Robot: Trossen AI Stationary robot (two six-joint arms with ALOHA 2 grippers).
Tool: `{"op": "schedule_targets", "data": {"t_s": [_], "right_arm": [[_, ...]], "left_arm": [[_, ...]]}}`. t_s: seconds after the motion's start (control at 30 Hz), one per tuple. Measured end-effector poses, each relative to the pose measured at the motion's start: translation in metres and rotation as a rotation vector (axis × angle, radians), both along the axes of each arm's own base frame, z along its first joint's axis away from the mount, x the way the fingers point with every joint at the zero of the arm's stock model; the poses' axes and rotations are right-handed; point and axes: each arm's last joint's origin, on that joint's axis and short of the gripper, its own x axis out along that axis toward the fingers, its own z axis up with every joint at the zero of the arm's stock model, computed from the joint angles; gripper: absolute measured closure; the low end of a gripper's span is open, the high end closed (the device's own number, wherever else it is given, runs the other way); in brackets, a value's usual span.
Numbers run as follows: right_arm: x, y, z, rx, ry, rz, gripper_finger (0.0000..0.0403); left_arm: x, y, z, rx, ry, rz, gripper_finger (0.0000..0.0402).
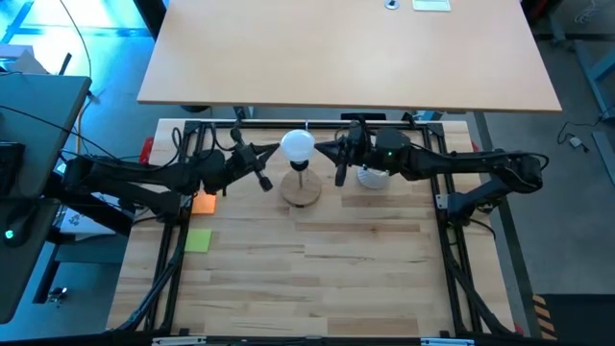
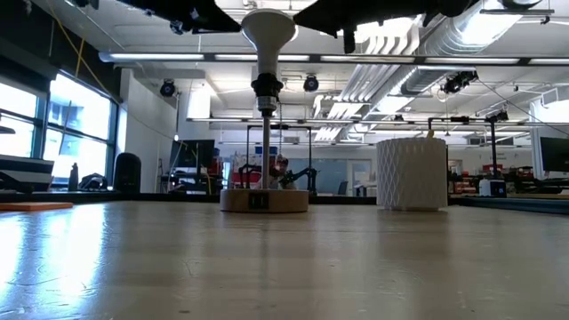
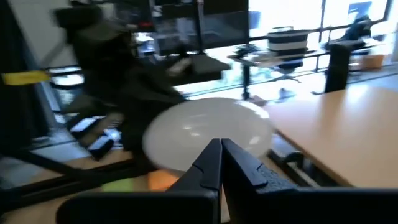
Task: Screw lightbulb
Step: Insert the light bulb into the brown lamp
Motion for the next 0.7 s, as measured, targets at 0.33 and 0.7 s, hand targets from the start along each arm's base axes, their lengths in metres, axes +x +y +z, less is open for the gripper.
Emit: {"op": "schedule_targets", "data": {"t_s": [0.33,0.7], "right_arm": [[0.009,0.026,-0.006,-0.089,0.009,0.303,0.0403],[-0.005,0.021,0.002,-0.154,0.082,-0.179,0.0403]], "left_arm": [[-0.001,0.023,-0.003,-0.009,0.005,0.094,0.0401],[-0.007,-0.008,0.005,-0.011,-0.009,-0.103,0.0402]]}}
